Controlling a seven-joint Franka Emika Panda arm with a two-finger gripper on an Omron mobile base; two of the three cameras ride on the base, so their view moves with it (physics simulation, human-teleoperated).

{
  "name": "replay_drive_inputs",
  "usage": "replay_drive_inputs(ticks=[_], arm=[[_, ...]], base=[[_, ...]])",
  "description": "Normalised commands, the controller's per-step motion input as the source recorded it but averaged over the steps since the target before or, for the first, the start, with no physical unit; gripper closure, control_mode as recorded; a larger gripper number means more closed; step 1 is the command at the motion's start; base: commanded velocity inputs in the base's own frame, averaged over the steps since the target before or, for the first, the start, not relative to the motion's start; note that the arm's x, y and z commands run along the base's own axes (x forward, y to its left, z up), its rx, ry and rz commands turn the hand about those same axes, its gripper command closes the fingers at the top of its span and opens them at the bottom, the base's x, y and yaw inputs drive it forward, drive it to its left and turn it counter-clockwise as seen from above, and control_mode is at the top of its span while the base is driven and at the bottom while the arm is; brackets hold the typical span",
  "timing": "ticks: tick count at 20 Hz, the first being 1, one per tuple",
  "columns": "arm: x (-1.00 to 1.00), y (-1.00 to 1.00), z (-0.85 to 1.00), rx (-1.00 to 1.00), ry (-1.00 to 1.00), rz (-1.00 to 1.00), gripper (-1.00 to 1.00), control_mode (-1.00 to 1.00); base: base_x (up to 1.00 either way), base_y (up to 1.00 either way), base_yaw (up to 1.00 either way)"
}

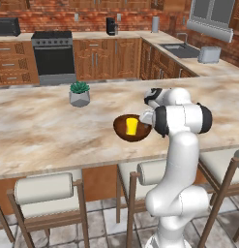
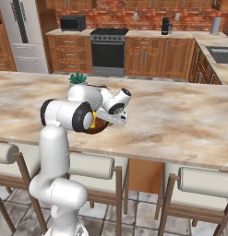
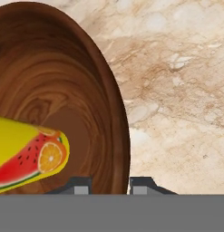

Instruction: Place the cup inside the bowl on the dining table and move the bowl to any counter.

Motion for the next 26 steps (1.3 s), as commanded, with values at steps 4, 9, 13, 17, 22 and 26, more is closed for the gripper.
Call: replay_drive_inputs(ticks=[4, 9, 13, 17, 22, 26], arm=[[0.00, 0.00, 0.00, 0.00, 0.00, 0.00, 1.00, -1.00], [0.00, 0.00, 0.01, 0.00, 0.00, 0.00, 1.00, -1.00], [0.00, 0.00, 0.13, 0.00, 0.00, 0.00, 1.00, -1.00], [-0.01, 0.00, 0.27, 0.00, 0.00, 0.00, 1.00, -1.00], [0.00, 0.00, 0.31, 0.00, 0.01, 0.01, 1.00, -1.00], [0.00, 0.00, 0.19, 0.00, 0.08, 0.00, 1.00, -1.00]], base=[[0.00, 0.00, 0.00], [0.00, 0.00, 0.00], [0.00, 0.00, 0.00], [0.00, 0.00, 0.00], [0.00, 0.00, 0.00], [0.00, 0.00, 0.00]])
